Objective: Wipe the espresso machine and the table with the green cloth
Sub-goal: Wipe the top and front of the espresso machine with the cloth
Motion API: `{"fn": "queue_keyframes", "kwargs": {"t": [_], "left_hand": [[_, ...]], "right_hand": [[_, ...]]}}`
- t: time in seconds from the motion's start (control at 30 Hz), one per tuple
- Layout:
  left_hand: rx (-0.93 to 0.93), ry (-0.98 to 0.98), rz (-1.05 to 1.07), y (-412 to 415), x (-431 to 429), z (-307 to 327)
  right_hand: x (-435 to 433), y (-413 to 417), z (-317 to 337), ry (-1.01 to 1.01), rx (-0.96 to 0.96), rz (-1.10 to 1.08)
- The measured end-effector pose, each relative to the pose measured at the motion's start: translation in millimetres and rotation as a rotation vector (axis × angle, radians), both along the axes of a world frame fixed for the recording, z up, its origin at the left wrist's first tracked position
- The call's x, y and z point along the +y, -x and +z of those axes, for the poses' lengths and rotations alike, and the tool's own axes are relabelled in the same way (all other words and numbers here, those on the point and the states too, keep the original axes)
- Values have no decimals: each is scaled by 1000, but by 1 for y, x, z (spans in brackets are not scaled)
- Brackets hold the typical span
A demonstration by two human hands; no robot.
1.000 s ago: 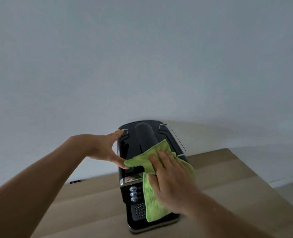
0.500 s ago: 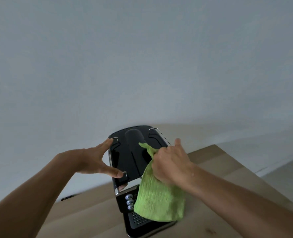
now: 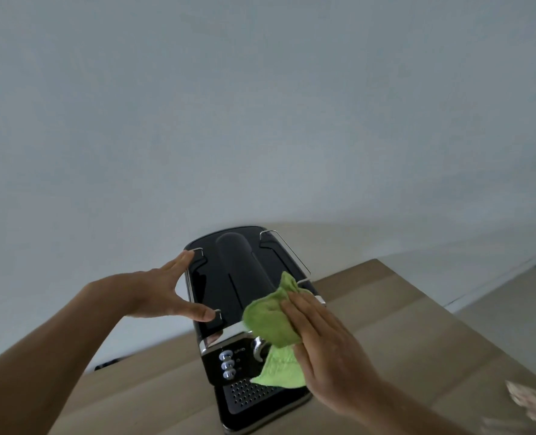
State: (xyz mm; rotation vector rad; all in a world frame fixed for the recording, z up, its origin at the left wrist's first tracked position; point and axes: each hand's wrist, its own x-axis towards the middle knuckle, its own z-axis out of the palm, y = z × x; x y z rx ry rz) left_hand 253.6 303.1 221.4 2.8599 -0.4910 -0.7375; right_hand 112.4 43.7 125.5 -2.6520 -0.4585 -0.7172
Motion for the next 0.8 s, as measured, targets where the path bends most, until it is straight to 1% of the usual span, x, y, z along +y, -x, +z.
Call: {"fn": "queue_keyframes", "kwargs": {"t": [0.07, 0.1, 0.17, 0.23, 0.3, 0.37, 0.47, 0.5, 0.57, 0.63, 0.7, 0.8], "left_hand": [[15, 17, -3, 0, 0, 1], [21, 22, -3, 0, -1, 1], [24, 24, 0, -1, -1, 0], [30, 27, 3, -1, -1, -1], [34, 37, 1, -1, -1, -1], [41, 30, 1, -1, -1, 0], [31, 17, 2, 0, -1, 1], [28, 12, -1, 0, -2, 1], [25, 6, -3, 0, -1, 1], [26, 2, -7, 0, 0, 2], [28, 13, -19, -1, 0, 1], [34, 19, -24, -1, -1, 0]], "right_hand": [[-9, 1, -6, -14, -35, -41], [-12, -3, -9, -61, -23, -101], [-16, -12, -7, -264, 94, -238], [-21, -16, -7, -414, 207, -241], [-21, -14, -6, -469, 180, -173], [-12, -10, -7, -420, 153, -122], [9, -5, -6, -147, 38, -240], [15, -3, -1, -67, 49, -277], [20, -1, 5, 28, 84, -317], [20, -1, 8, 86, 78, -287], [24, 0, 13, 111, 85, -206], [35, -7, 28, 121, 143, -137]]}}
